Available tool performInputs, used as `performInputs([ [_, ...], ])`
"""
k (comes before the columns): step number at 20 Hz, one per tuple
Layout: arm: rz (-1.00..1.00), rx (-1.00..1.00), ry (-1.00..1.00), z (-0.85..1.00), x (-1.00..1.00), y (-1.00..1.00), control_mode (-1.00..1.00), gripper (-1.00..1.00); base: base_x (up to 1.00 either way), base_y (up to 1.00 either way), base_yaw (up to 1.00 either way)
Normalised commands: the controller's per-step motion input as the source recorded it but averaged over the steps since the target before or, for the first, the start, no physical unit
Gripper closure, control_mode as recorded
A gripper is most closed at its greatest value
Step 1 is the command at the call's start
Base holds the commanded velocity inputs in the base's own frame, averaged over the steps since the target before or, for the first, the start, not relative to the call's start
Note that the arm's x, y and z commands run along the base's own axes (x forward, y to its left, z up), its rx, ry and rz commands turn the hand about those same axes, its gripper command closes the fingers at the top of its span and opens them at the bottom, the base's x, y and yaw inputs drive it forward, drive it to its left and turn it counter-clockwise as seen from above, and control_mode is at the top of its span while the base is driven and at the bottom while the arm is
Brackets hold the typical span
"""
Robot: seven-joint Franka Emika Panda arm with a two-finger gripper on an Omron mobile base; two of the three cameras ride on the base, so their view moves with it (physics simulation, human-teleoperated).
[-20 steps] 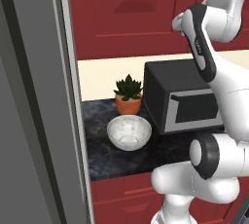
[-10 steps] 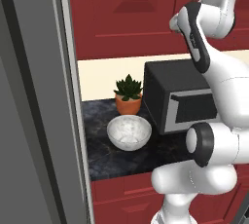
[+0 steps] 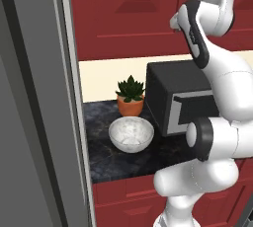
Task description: Open the cabinet and setup a tea strainer by placing it in the bowl upright.
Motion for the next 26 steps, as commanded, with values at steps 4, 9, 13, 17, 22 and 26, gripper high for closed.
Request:
performInputs([
  [4,0.0,0.0,0.0,-0.21,0.08,0.0,-1.0,-1.0,0.0,0.0,0.0],
  [9,0.0,0.0,0.02,-0.27,0.0,0.04,-1.0,-1.0,0.0,0.0,0.0],
  [13,0.0,0.0,0.0,-0.14,0.0,0.01,-1.0,-1.0,0.0,0.0,0.0],
  [17,0.0,0.0,0.0,0.0,0.04,0.0,-1.0,-1.0,0.0,0.0,0.0],
  [22,0.0,0.0,0.0,0.0,0.02,0.0,-1.0,-1.0,0.0,0.0,0.0],
  [26,0.0,0.0,0.0,0.0,0.0,0.0,-1.0,1.0,0.0,0.0,0.0],
])
